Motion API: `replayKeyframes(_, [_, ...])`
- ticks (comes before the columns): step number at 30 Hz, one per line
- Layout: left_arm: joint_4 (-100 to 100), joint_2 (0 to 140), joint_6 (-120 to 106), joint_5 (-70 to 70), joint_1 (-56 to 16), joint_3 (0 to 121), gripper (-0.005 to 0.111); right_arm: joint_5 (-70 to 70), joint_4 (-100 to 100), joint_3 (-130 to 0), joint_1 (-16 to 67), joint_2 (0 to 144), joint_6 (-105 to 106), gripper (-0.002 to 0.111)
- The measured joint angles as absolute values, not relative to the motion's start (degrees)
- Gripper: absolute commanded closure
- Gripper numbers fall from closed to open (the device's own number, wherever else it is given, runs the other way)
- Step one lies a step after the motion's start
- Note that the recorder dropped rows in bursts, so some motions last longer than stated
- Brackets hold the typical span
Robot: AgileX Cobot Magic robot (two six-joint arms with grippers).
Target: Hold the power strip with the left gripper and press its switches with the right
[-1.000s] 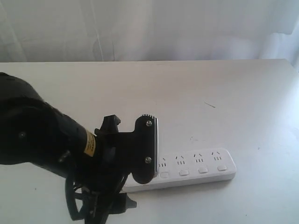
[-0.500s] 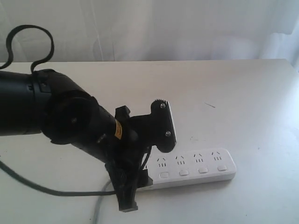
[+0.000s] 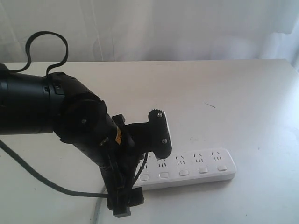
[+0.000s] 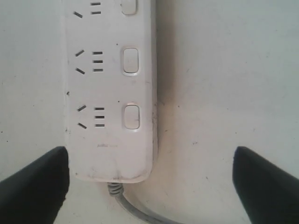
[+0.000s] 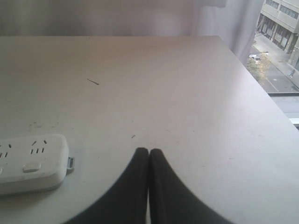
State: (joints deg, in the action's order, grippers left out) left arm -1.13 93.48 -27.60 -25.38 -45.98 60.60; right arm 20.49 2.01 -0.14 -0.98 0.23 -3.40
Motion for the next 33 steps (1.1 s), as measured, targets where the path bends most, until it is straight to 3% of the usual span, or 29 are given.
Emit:
replayKeyframes(23, [-1.1, 96.8, -27.2, -25.7, -45.9, 60.8, 0.002, 20.5, 2.0, -0.1, -1.0, 0.2, -3.4, 0.108])
replayKeyframes(33, [-3.8, 104.8, -27.2, -29.0, -45.5, 70.9, 0.002, 20.5, 2.0, -0.1, -1.0, 0.2, -3.4, 0.108])
